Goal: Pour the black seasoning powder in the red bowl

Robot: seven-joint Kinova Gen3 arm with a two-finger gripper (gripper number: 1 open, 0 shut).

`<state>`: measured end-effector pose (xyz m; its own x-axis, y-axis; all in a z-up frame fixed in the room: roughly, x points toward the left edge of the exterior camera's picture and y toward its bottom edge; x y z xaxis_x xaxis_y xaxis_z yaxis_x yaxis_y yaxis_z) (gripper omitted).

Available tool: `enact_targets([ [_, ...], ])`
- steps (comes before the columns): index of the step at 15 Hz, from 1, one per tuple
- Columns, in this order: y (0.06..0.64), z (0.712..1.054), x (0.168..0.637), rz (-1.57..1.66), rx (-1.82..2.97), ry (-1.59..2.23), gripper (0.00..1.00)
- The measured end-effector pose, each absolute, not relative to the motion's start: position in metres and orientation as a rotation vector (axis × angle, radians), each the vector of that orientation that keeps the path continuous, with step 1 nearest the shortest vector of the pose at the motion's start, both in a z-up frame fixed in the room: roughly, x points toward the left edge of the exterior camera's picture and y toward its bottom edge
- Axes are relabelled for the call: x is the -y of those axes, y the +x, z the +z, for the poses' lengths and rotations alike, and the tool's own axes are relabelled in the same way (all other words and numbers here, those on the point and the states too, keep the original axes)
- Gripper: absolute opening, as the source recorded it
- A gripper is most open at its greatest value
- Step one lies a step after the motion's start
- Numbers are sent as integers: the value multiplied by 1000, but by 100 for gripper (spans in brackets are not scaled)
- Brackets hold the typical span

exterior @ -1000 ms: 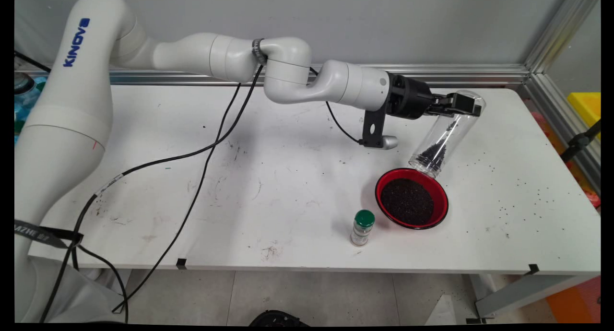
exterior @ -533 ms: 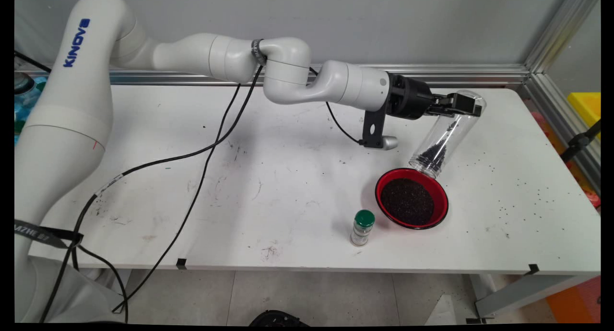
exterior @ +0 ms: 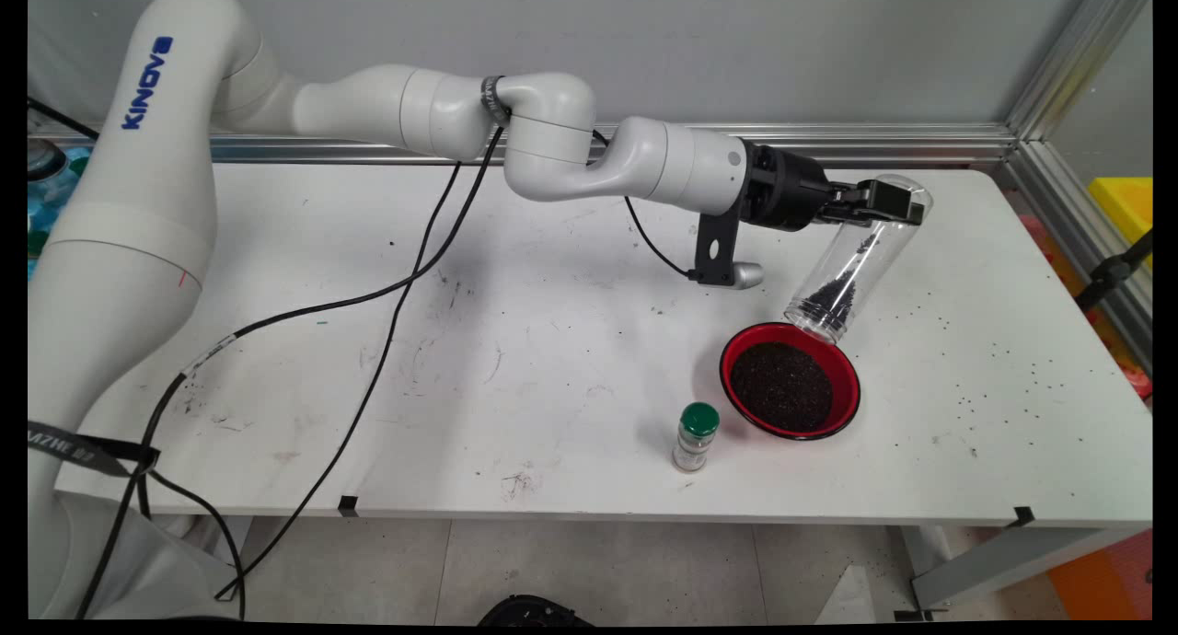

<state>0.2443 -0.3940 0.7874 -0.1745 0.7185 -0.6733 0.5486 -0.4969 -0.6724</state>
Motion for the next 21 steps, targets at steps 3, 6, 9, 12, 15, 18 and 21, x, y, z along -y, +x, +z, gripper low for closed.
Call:
enact_targets([
  [3,245,788,394,1747,1502,-1908,0],
  [6,245,788,394,1742,1509,-1901,0],
  [9,246,788,394,1735,1520,-1892,0],
  [12,247,790,395,1722,1549,-1863,0],
  [15,249,792,396,1705,1581,-1825,0],
  [18,251,794,396,1681,1615,-1787,0],
  [21,253,796,396,1652,1650,-1746,0],
])
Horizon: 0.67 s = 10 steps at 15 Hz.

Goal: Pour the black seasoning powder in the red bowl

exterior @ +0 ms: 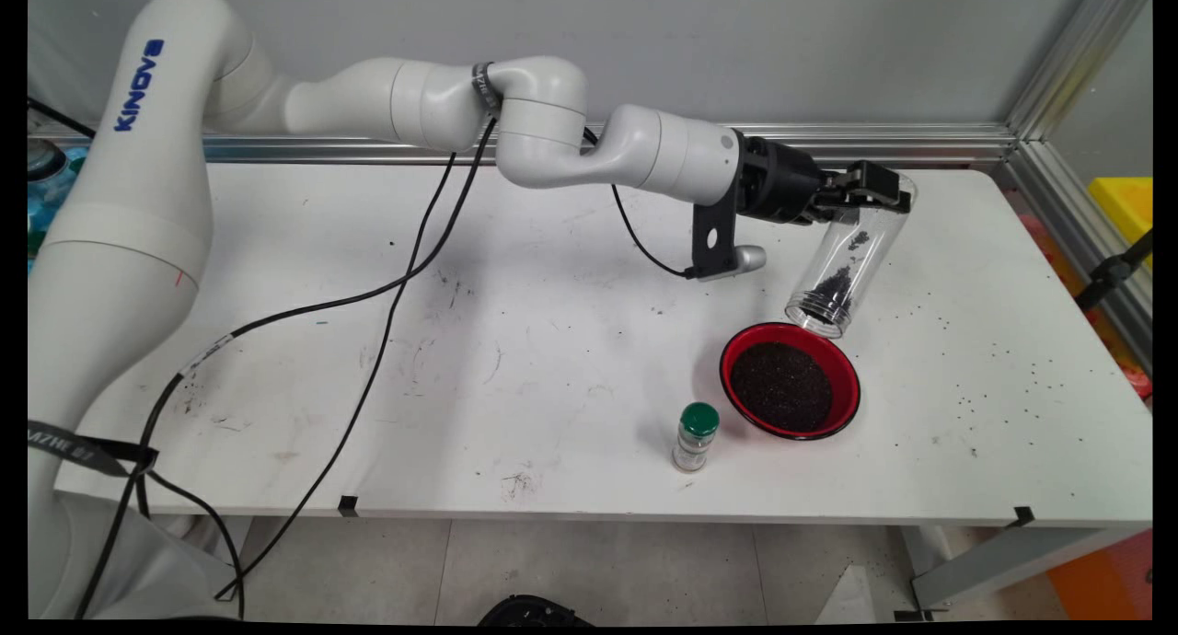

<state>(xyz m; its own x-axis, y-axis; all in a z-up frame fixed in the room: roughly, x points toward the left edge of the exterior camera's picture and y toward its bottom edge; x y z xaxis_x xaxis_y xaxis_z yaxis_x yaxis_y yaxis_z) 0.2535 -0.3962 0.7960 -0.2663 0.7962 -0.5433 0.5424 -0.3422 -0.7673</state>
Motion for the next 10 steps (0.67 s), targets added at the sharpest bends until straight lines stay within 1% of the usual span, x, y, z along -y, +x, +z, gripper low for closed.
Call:
enact_targets([
  [10,261,804,400,1532,1779,-1591,0],
])
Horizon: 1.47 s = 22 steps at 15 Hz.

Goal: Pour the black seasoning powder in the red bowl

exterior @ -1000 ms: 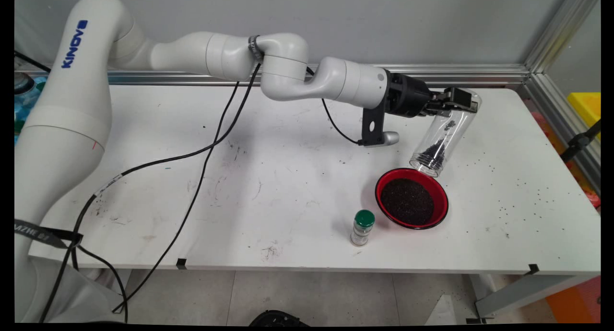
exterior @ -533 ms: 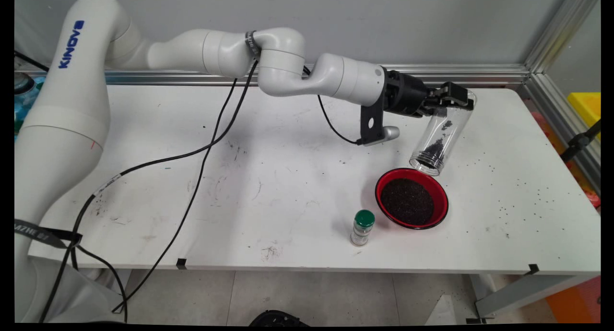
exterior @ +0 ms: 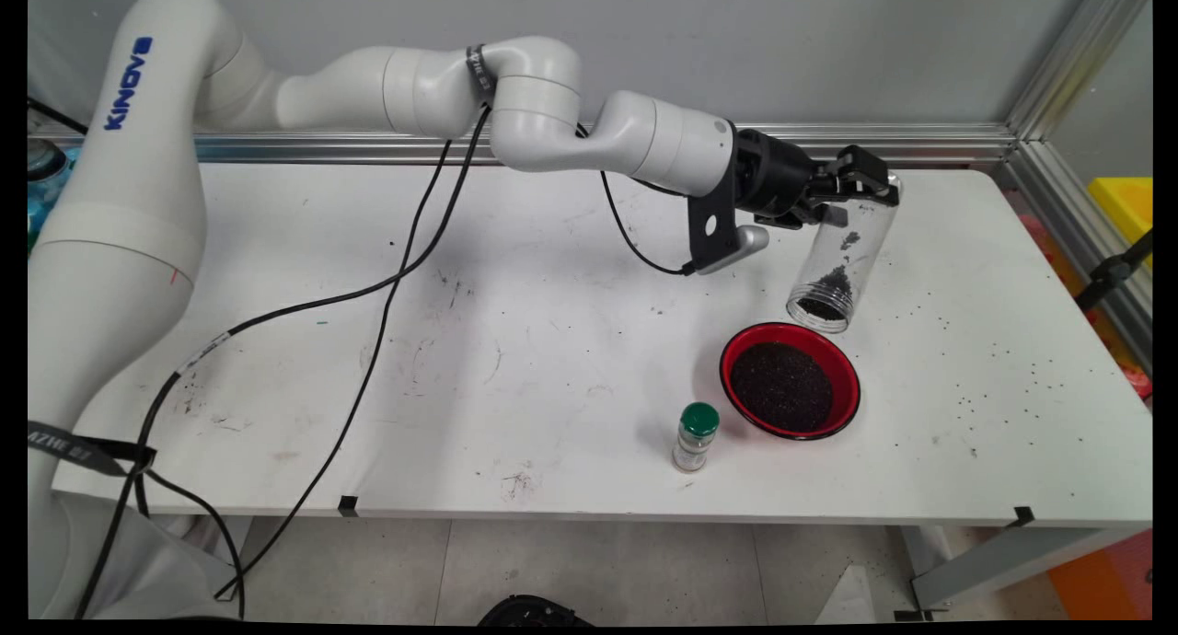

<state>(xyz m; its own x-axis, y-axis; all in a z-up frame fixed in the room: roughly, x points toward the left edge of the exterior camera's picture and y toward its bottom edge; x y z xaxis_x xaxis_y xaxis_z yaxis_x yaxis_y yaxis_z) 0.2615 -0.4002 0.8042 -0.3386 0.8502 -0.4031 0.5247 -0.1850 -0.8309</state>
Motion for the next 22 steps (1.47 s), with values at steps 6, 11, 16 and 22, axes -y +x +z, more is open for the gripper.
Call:
enact_targets([
  [6,268,810,403,1425,1866,-1479,0],
  [11,274,814,403,1339,1928,-1395,0],
  [16,279,820,405,1264,1980,-1314,0],
  [22,285,827,408,1162,2045,-1187,0],
])
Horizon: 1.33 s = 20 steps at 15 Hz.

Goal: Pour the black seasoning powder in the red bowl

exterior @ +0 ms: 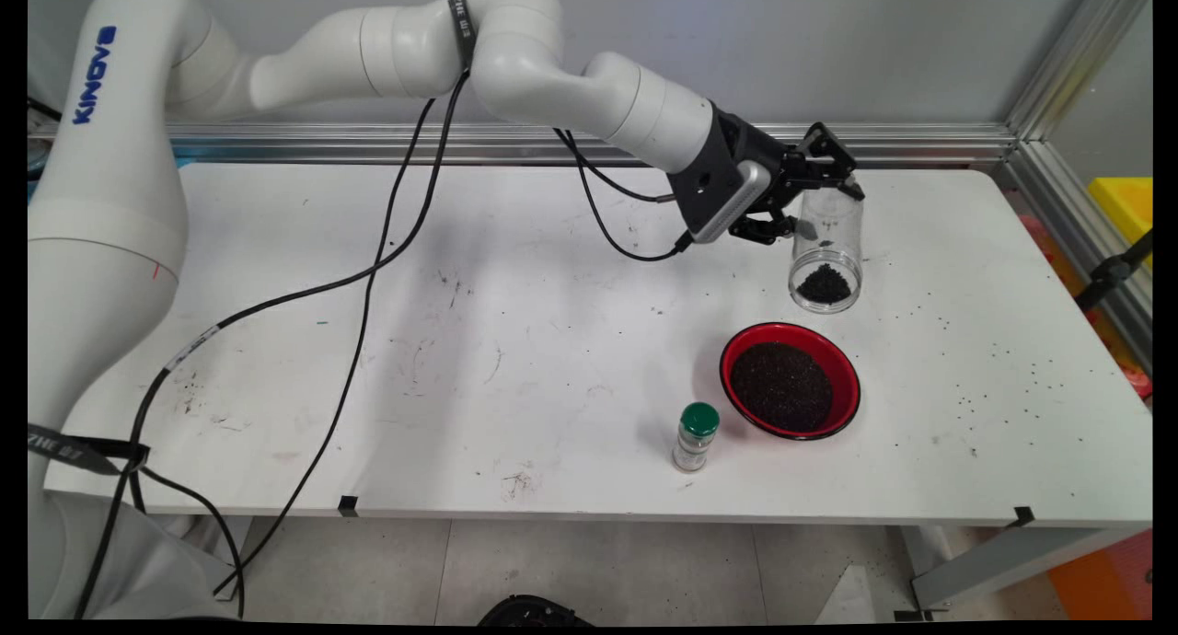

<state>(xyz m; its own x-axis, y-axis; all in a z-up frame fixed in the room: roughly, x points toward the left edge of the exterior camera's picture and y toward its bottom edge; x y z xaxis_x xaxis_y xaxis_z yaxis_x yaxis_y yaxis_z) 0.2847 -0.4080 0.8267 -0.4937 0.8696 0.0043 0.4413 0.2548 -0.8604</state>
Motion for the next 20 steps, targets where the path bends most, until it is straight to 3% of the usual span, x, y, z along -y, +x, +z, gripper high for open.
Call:
enact_targets([
  [20,303,836,418,835,2177,-848,0],
])
